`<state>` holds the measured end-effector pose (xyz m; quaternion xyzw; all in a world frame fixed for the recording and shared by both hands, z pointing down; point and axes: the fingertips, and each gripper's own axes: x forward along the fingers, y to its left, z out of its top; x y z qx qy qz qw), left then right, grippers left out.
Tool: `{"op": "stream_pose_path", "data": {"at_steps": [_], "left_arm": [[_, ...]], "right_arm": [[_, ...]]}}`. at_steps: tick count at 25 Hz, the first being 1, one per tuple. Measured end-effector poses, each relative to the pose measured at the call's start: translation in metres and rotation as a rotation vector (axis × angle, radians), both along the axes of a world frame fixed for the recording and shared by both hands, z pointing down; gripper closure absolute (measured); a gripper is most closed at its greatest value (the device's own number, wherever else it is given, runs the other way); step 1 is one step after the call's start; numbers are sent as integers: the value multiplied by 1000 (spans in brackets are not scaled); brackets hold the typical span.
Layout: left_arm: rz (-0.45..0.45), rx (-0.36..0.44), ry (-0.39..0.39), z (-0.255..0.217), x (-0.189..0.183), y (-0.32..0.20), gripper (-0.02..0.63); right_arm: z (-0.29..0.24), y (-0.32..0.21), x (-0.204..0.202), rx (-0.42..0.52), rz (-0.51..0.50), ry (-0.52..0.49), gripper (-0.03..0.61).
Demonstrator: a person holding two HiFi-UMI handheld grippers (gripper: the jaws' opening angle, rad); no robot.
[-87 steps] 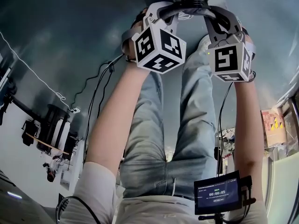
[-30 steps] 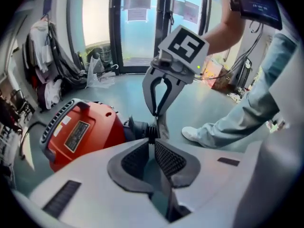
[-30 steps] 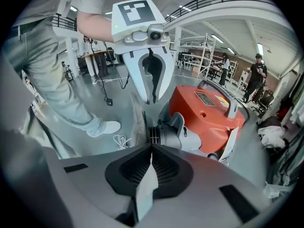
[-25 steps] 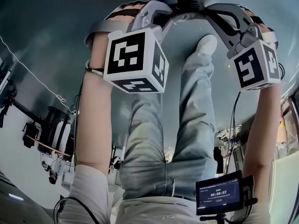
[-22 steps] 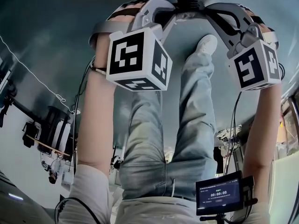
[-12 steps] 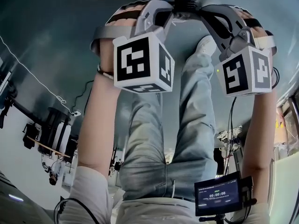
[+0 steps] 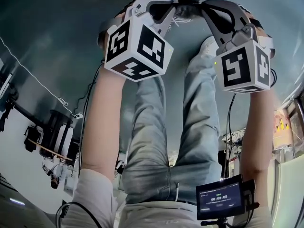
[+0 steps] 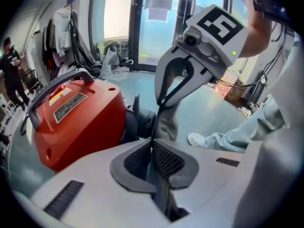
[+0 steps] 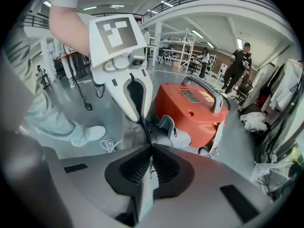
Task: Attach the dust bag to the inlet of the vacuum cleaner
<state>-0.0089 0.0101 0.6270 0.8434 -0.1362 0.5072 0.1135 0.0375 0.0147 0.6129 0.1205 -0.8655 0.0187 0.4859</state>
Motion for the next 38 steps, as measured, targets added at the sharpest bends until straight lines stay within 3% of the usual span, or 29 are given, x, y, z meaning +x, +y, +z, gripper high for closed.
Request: {"op": "stream_pose_path", "data": {"at_steps": [5,8,11,15,18,22,27,31,35,38], "left_arm": [[8,27,2,-4,7,0,601],[-64,32,78,2,1,-3,598],[-104,58,79,9,-6,-4,598],[-121,-41,70,11,-5,0,598],[-107,-43,70,13,-5,-3,598],[-159,-37,76,12,-5,-1,598],[-210,14,92,-1,-10,0,598],[-285,79,133,-57,-26,-6,598],[-377,107,245,-134,-23,-13,598],[-382,161,272,-179,-18,-21,599]], "right_arm": [[18,-3,10,-25,-51,0,561],[13,1,8,-51,-48,40,561],[6,-3,3,-9,-36,37,561],[10,-7,5,44,-41,14,561],[13,-11,0,-5,-42,-36,561],[14,-10,1,-84,26,-97,560],[2,-17,22,-77,158,-128,560],[-60,-29,33,-8,246,-179,560],[-133,-33,25,20,318,-277,561],[-174,-38,16,64,320,-312,561]]}}
